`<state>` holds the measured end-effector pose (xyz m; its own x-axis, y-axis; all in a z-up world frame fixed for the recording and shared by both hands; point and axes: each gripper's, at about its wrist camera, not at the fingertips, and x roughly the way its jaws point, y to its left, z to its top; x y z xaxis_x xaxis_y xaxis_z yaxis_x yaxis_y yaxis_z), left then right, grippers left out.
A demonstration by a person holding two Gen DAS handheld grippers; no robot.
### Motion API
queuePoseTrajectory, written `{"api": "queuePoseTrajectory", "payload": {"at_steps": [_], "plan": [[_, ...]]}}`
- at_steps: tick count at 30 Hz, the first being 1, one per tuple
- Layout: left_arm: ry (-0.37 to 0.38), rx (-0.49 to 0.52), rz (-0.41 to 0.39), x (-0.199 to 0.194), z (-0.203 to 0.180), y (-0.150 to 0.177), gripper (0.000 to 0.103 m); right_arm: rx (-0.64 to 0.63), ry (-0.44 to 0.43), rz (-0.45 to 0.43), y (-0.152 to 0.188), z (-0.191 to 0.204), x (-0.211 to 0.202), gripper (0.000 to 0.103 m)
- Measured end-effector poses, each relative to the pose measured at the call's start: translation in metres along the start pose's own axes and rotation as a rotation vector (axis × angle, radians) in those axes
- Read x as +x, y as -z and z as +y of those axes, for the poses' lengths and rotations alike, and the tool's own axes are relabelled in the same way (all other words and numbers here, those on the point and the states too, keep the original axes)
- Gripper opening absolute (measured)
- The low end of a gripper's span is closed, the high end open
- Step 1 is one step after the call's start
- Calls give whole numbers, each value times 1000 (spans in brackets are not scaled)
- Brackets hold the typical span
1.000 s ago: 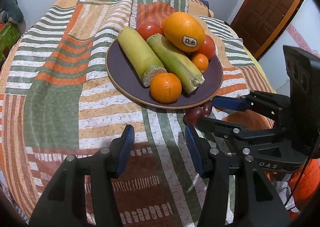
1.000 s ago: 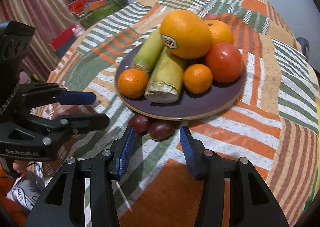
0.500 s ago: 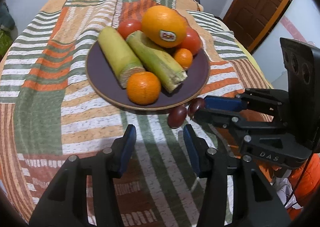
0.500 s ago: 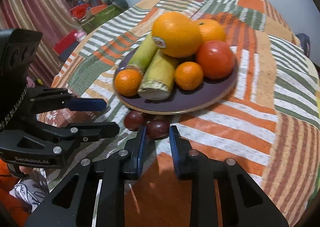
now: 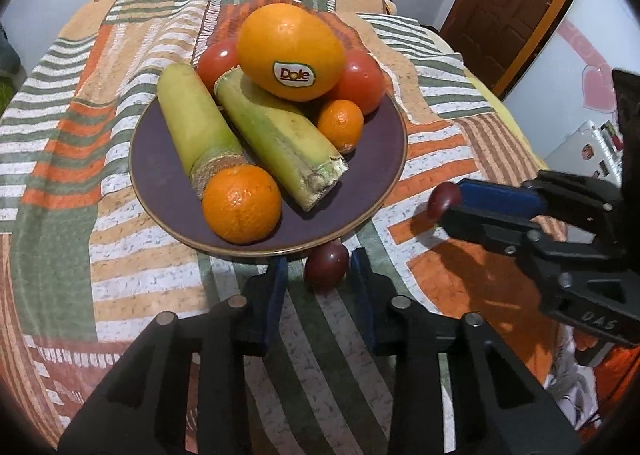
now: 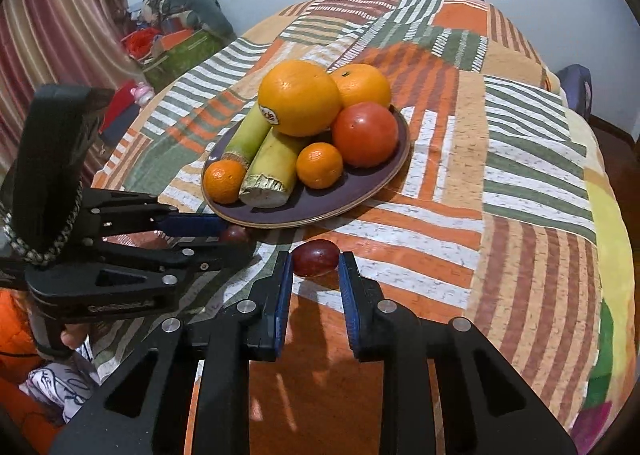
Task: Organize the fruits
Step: 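Grasp a dark red date with the left tool while the right tool grasps another date, then place both dates on the plate rim and open both tools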
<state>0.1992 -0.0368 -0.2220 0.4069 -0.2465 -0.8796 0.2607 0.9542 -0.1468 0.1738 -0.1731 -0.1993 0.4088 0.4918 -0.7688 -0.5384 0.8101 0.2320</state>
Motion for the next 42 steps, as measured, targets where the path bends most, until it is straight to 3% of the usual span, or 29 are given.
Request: {"api": "queuePoseTrajectory", "payload": {"at_steps": [2, 11, 24, 42], "plan": [[13, 10, -3, 0, -2, 1, 20, 3, 0, -2, 0, -1, -1, 22], [20, -12, -19, -14, 5, 2, 20, -3, -9, -25, -8, 5, -3, 22], [-62, -101, -164, -64, 46, -11, 20, -20, -11, -79, -28, 11, -5, 22], [-48, -161, -91, -24, 72, -22, 20, -14, 9, -18, -30, 7, 24, 23]]}}
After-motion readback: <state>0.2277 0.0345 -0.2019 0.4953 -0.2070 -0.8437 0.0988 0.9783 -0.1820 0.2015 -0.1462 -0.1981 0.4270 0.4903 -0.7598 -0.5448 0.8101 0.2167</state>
